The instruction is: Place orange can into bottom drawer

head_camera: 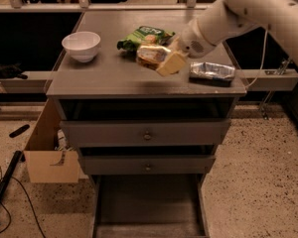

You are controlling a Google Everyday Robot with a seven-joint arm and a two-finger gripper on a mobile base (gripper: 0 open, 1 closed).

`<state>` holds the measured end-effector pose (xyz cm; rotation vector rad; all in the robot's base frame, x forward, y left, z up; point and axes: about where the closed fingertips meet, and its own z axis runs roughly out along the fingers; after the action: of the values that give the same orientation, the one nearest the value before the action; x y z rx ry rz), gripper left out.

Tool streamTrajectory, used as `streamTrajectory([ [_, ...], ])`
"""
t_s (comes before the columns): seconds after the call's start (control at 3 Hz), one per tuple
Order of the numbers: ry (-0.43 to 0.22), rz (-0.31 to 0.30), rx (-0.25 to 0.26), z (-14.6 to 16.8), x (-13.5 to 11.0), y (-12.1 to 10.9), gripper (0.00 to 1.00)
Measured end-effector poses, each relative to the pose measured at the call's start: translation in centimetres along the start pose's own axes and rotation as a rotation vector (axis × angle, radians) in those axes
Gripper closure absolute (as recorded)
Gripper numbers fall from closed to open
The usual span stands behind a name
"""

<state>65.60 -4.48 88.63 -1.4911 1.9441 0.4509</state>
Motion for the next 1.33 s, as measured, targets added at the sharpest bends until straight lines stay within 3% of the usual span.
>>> streamTrajectory([
  [0.33,-0.048,0.024,0.045,-4.3,0.8,2.3,1.00],
  [1.0,-0.105,0.148,-0.026,-2.4,4.9,12.0,1.00],
  [1.33,-0.106,0.147,-0.025,-2.5,4.8,11.9,1.00],
])
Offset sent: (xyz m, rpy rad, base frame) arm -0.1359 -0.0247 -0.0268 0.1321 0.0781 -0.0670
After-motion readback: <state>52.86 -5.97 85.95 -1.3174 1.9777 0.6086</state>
